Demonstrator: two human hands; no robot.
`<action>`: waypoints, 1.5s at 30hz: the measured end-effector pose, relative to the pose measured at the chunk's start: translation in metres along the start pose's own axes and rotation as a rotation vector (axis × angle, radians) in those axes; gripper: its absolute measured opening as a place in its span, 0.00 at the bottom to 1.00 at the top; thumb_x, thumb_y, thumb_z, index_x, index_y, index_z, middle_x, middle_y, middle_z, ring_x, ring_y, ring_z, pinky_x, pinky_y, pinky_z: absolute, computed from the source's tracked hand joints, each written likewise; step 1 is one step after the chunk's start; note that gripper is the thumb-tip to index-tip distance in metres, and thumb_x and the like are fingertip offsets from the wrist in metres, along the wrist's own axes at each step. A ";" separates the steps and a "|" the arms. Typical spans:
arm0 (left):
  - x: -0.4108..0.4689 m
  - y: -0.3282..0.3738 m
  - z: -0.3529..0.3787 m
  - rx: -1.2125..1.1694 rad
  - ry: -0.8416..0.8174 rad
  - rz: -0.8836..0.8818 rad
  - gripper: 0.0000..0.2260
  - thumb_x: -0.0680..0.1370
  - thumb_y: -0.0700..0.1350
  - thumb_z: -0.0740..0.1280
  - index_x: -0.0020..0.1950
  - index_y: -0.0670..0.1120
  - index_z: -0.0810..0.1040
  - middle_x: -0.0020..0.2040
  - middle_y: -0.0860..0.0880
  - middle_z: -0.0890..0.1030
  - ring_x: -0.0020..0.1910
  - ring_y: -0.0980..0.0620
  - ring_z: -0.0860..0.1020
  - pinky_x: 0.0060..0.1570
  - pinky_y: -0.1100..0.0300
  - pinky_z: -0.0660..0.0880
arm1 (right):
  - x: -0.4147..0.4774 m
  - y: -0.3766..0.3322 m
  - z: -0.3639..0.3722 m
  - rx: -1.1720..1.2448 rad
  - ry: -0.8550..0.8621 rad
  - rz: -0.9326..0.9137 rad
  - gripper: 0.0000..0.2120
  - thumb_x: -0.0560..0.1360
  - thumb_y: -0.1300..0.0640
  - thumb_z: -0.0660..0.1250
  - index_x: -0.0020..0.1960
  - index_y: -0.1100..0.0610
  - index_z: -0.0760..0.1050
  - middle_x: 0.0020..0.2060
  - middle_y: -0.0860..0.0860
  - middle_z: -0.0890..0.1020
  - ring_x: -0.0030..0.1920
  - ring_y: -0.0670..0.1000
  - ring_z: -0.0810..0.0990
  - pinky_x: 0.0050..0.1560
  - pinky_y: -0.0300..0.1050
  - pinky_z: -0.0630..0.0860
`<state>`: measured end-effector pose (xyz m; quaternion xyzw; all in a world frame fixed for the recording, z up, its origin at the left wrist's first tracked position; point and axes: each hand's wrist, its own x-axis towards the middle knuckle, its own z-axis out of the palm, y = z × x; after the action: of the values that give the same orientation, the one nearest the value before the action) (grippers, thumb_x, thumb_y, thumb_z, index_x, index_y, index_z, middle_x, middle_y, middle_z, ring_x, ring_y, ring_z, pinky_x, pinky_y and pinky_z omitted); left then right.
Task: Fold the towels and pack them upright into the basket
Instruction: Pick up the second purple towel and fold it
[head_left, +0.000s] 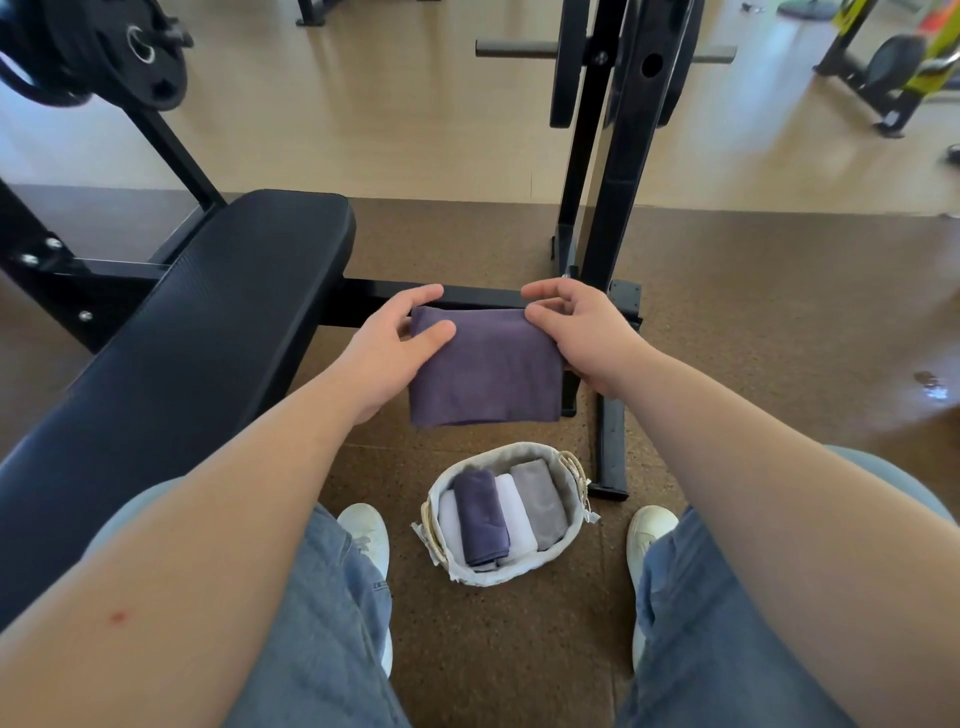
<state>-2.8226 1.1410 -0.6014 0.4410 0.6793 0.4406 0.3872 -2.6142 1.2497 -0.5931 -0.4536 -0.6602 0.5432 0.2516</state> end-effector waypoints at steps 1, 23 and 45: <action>-0.001 0.001 0.001 0.028 0.019 0.023 0.17 0.84 0.49 0.66 0.73 0.60 0.73 0.67 0.52 0.77 0.64 0.53 0.78 0.58 0.54 0.81 | 0.000 0.000 0.000 0.011 0.008 0.016 0.10 0.84 0.55 0.64 0.64 0.47 0.78 0.54 0.50 0.82 0.54 0.51 0.82 0.46 0.46 0.81; -0.004 0.001 0.002 0.456 0.070 0.020 0.21 0.81 0.53 0.69 0.73 0.53 0.70 0.60 0.53 0.76 0.58 0.52 0.77 0.53 0.58 0.76 | -0.003 0.002 -0.001 -0.377 -0.201 -0.028 0.12 0.82 0.48 0.66 0.64 0.51 0.76 0.50 0.49 0.83 0.51 0.50 0.83 0.54 0.48 0.83; -0.005 -0.002 0.004 0.278 0.146 -0.065 0.26 0.80 0.57 0.68 0.75 0.51 0.67 0.67 0.48 0.78 0.57 0.50 0.81 0.46 0.61 0.79 | -0.009 0.003 0.000 0.193 -0.274 0.105 0.20 0.76 0.62 0.75 0.66 0.55 0.74 0.57 0.56 0.83 0.55 0.56 0.86 0.51 0.54 0.85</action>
<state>-2.8179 1.1372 -0.6035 0.4352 0.7738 0.3606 0.2862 -2.6089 1.2418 -0.5943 -0.3830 -0.6087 0.6730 0.1731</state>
